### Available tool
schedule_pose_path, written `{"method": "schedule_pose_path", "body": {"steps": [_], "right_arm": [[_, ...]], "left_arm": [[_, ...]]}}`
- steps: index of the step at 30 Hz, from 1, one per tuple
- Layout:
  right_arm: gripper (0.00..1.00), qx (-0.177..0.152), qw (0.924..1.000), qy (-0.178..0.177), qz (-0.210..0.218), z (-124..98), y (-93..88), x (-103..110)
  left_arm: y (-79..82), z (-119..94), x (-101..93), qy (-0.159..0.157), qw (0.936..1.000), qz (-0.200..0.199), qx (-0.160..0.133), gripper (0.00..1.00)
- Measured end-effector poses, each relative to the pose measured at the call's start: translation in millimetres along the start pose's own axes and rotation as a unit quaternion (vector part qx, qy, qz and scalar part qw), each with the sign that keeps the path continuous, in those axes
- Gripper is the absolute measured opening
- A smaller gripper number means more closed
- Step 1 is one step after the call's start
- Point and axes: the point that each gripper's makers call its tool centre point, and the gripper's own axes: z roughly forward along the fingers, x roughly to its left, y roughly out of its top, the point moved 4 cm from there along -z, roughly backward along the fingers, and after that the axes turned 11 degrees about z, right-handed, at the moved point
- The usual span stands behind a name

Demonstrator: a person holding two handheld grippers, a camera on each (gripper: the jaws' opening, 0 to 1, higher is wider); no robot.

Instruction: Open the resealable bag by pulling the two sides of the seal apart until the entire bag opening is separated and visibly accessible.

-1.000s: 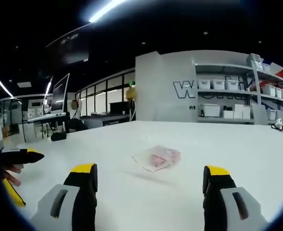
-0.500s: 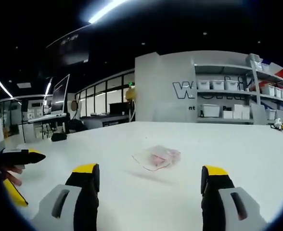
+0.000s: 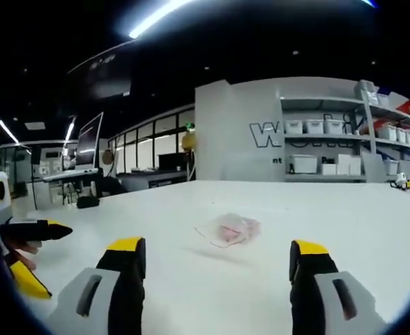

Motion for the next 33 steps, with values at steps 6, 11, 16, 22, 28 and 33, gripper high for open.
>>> {"method": "schedule_pose_path", "body": {"steps": [6, 11, 16, 22, 28, 33], "right_arm": [[0.84, 0.007, 1.0, -0.001, 0.002, 1, -6.1, -3], [0.83, 0.005, 1.0, 0.0, -0.001, -2, -6.7, 0], [0.83, 0.004, 1.0, -0.001, 0.0, -7, -7.9, 1], [0.83, 0.002, 1.0, 0.0, 0.001, -12, -7.4, 3], [0.83, -0.002, 1.0, 0.001, 0.004, -16, -6.8, 3], [0.83, -0.005, 1.0, 0.0, 0.006, -19, -6.3, 3]], "left_arm": [[-0.7, -1, -0.8, -0.001, 1.0, 0.0, 0.001, 0.97], [-0.6, -1, -0.4, 0.001, 1.0, -0.002, -0.002, 0.97], [-0.6, -2, -0.2, 0.002, 1.0, -0.001, -0.002, 0.97], [0.0, -2, -0.9, 0.003, 1.0, -0.002, -0.004, 0.97], [0.5, -2, -0.6, 0.008, 0.9999, -0.006, -0.005, 0.97], [0.6, -2, -0.5, 0.009, 0.9999, -0.007, -0.005, 0.96]]}}
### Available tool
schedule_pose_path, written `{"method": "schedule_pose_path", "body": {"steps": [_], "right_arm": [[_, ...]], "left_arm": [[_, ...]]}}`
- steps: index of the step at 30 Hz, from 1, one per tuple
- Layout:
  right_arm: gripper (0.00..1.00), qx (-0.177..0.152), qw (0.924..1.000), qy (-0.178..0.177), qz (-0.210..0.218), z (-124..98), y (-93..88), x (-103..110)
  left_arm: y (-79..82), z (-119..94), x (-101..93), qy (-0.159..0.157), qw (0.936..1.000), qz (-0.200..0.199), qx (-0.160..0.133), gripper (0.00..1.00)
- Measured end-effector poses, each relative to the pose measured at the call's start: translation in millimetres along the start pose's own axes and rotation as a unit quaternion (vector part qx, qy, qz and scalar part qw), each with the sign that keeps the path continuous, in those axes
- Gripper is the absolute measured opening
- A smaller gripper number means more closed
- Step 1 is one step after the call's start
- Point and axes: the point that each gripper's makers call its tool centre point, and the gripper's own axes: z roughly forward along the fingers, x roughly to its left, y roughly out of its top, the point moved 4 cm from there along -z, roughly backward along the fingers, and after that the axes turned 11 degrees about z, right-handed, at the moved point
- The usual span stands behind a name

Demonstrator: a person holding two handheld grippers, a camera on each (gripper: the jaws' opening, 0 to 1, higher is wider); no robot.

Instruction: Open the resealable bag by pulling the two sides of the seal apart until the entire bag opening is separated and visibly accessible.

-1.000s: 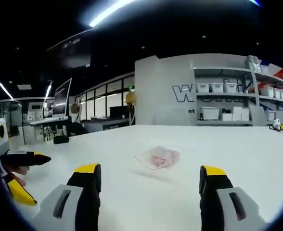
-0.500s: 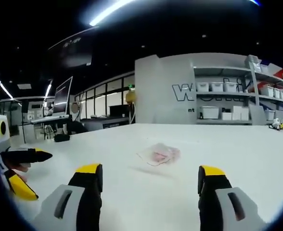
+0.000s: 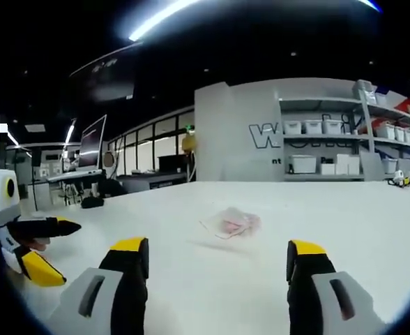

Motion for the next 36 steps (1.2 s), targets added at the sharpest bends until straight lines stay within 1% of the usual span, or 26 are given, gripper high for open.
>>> {"method": "schedule_pose_path", "body": {"steps": [5, 17, 26, 31, 36], "right_arm": [[0.82, -0.001, 1.0, -0.001, 0.002, -1, -0.2, 0], [0.81, -0.012, 0.9999, -0.003, 0.009, -16, 3.3, -1], [0.8, -0.014, 0.9999, -0.001, 0.007, -21, 2.0, 1], [0.8, -0.014, 0.9999, 0.001, 0.007, -25, 1.3, 2], [0.8, -0.014, 0.9999, 0.0, 0.007, -27, 0.6, 2]], "left_arm": [[0.1, 0, 0.7, 0.001, 1.0, 0.0, -0.001, 0.96], [-0.3, 0, 0.9, 0.002, 1.0, -0.001, -0.002, 0.96], [-0.3, 0, 1.1, 0.001, 1.0, -0.002, -0.003, 0.96], [1.8, -1, 1.3, 0.003, 0.9999, -0.006, -0.009, 0.95], [0.4, -1, 1.1, 0.001, 1.0, -0.005, -0.007, 0.95]]}}
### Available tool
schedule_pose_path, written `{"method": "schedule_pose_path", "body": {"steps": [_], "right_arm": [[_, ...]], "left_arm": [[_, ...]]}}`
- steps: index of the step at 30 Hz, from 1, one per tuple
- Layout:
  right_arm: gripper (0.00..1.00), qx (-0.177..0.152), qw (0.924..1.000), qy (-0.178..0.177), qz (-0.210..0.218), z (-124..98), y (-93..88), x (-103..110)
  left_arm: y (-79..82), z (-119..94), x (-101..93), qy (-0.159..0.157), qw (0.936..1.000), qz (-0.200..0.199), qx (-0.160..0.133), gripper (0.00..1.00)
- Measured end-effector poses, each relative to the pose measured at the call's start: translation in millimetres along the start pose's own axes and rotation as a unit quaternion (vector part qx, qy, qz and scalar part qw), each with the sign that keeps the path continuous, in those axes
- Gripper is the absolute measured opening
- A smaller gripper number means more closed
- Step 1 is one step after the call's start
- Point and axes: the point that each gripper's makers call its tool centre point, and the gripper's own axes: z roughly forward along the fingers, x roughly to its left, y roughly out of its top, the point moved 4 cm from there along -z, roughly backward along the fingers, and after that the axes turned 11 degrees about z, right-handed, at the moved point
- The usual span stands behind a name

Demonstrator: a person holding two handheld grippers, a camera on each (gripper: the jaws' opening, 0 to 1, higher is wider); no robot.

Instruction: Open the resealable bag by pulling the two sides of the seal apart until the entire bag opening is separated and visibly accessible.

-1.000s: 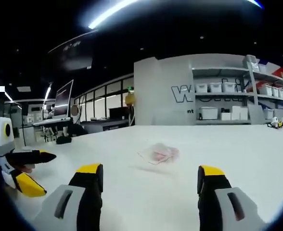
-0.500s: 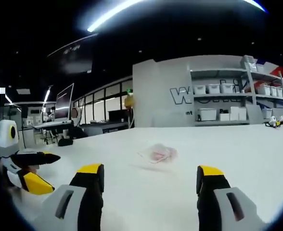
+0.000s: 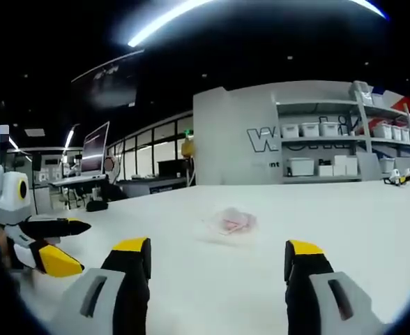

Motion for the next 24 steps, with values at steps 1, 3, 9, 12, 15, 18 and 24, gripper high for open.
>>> {"method": "schedule_pose_path", "body": {"steps": [1, 3, 9, 12, 15, 18, 24], "right_arm": [[0.8, 0.0, 1.0, 0.0, 0.0, 0, 0.0, 0], [0.79, 0.0, 1.0, 0.0, 0.0, -2, -0.1, 1], [0.79, -0.005, 1.0, 0.0, -0.003, -9, 1.1, 3], [0.78, -0.007, 1.0, 0.001, -0.003, -11, 0.1, 3], [0.77, -0.002, 1.0, 0.0, -0.002, -11, -2.8, 3], [0.77, 0.0, 1.0, 0.002, -0.005, -11, -4.3, 4], [0.77, -0.003, 1.0, 0.004, -0.004, -18, -3.0, 5]], "left_arm": [[-0.3, 0, -0.3, -0.001, 1.0, 0.001, 0.001, 0.95], [-0.5, 0, -0.2, -0.001, 1.0, 0.001, 0.001, 0.95], [-0.2, -1, 0.8, 0.001, 1.0, 0.0, -0.002, 0.95], [-0.2, -2, 0.8, 0.002, 1.0, 0.001, -0.002, 0.95], [-0.6, -2, 0.5, 0.003, 1.0, 0.001, -0.001, 0.95], [-1.1, -2, 0.6, 0.002, 1.0, 0.001, 0.0, 0.95], [-0.8, -3, 1.2, 0.004, 1.0, 0.0, -0.001, 0.94]]}}
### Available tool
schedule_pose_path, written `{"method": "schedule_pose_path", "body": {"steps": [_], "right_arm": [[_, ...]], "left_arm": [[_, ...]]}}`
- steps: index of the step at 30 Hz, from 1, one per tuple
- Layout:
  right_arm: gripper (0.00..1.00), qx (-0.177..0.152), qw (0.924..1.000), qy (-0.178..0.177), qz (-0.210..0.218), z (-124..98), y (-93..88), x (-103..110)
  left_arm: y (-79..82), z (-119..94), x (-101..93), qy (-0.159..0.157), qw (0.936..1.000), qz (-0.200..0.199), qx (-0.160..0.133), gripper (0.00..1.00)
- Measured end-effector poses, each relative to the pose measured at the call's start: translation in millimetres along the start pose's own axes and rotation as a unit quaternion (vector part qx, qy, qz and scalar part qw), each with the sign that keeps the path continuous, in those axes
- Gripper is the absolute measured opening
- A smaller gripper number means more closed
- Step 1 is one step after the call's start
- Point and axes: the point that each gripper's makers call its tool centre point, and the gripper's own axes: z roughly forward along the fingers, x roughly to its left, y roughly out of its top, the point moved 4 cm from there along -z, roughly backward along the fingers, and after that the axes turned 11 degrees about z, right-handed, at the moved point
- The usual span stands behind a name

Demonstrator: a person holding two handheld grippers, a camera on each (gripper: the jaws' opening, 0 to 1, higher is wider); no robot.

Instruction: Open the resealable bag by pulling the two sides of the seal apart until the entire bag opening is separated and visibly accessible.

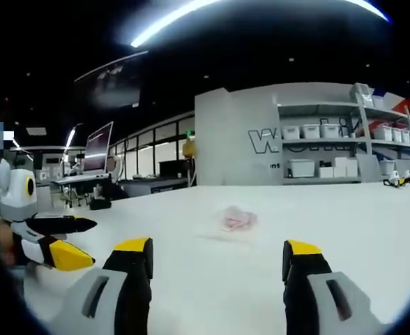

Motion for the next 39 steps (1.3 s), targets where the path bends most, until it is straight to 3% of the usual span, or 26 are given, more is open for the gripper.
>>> {"method": "schedule_pose_path", "body": {"steps": [26, 29, 33, 39], "right_arm": [[0.78, -0.013, 0.9998, -0.011, -0.009, -23, 2.4, 0], [0.83, -0.016, 0.9997, -0.017, -0.011, -25, 2.7, -2], [1.0, -0.037, 0.998, -0.048, -0.016, -30, 8.1, -13], [1.0, -0.052, 0.9961, -0.07, 0.011, -39, 13.2, -31]], "left_arm": [[5.3, -2, -3.3, 0.02, 0.9997, 0.008, -0.015, 0.95], [6.1, -2, -1.2, 0.026, 0.9995, 0.009, -0.017, 0.97], [8.1, -4, 5.3, 0.047, 0.9985, 0.008, -0.028, 1.0], [8.5, -3, 10.1, 0.059, 0.9977, 0.012, -0.033, 1.0]]}}
